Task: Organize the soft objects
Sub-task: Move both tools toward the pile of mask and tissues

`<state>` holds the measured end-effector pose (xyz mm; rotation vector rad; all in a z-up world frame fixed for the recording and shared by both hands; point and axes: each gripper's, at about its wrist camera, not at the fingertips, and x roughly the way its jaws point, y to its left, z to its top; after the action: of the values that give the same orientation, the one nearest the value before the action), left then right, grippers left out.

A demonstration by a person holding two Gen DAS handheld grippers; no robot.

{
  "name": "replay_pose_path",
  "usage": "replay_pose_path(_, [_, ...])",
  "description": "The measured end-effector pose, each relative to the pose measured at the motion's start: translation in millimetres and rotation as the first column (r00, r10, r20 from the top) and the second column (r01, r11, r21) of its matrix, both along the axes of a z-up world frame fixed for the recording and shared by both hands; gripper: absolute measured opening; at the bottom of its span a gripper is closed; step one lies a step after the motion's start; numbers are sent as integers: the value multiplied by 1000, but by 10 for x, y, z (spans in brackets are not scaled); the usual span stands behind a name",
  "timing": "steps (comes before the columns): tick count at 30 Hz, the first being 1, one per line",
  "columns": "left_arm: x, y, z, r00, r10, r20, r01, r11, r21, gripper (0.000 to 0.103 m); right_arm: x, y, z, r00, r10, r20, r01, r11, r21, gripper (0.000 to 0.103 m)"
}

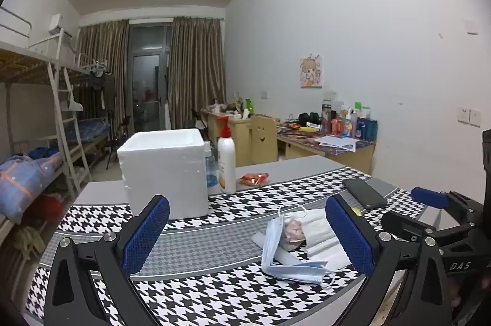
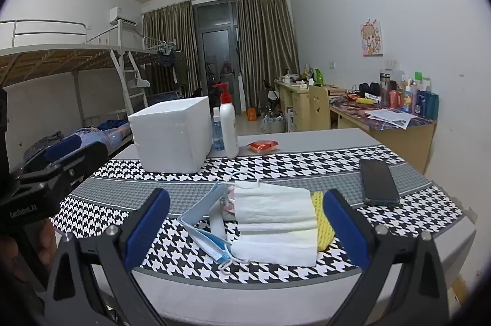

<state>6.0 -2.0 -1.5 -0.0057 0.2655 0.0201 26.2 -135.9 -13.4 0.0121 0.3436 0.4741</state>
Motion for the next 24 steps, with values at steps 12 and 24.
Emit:
replay_pose_path(12, [9, 53, -43, 1000, -10, 16, 10, 1000, -16, 102, 111, -13, 16, 1000, -1, -14, 1, 1000, -3, 101])
replay_pose_path(24, [62, 104, -64, 1000, 3, -11, -3, 1000, -25, 102, 57, 31, -9, 1000, 4, 6, -4, 1000, -19, 101])
